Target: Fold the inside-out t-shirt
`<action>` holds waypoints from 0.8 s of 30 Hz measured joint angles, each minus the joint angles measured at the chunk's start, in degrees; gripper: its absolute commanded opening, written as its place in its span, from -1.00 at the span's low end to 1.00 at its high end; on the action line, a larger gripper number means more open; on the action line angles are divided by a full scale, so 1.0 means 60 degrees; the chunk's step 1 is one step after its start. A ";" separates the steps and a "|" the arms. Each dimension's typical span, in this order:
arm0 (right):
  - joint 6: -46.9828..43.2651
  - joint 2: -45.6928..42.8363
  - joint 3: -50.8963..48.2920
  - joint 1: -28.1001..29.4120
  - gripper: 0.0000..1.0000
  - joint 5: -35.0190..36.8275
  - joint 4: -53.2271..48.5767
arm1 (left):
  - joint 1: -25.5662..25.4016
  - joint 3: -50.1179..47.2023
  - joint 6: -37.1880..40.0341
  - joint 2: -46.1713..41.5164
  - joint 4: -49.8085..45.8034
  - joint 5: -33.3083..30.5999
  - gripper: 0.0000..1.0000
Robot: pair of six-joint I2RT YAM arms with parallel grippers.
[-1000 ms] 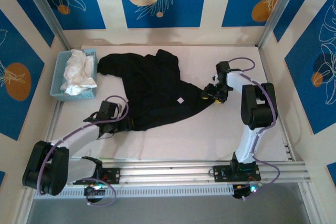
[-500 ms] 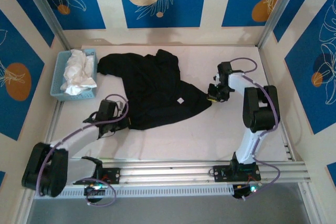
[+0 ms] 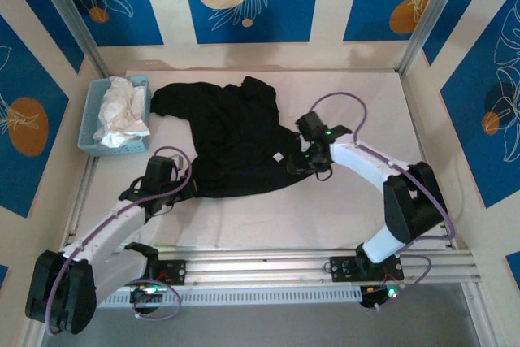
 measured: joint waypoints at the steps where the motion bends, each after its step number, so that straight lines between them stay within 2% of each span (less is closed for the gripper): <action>1: 0.0040 0.0310 0.0189 0.0251 -0.01 -0.0040 0.0025 | 0.0000 0.0000 0.0000 0.0018 0.0000 -0.0004 -1.00; 5: 0.0084 0.1657 0.0739 0.0590 -0.12 -0.0109 0.0295 | 0.0000 0.0000 0.0007 0.0025 -0.0036 0.0000 -1.00; 11: 0.0076 0.2346 0.1035 0.0463 -0.23 -0.0098 0.0328 | 0.0000 0.0000 0.0011 0.0025 -0.0102 0.0000 -1.00; 19: 0.0000 0.2463 0.1100 0.0353 -0.85 -0.0113 0.0484 | 0.0000 -0.0004 0.0011 0.0051 -0.0098 0.0004 -1.00; 22: -0.0029 0.2463 0.1100 0.0335 -1.00 -0.0138 0.0499 | 0.0000 -0.0004 0.0011 0.0197 -0.0095 0.0047 -1.00; 24: -0.0073 0.2422 0.1100 0.0295 -1.00 -0.0189 0.0492 | 0.0000 -0.0004 0.0011 0.0291 -0.0095 0.0102 -1.00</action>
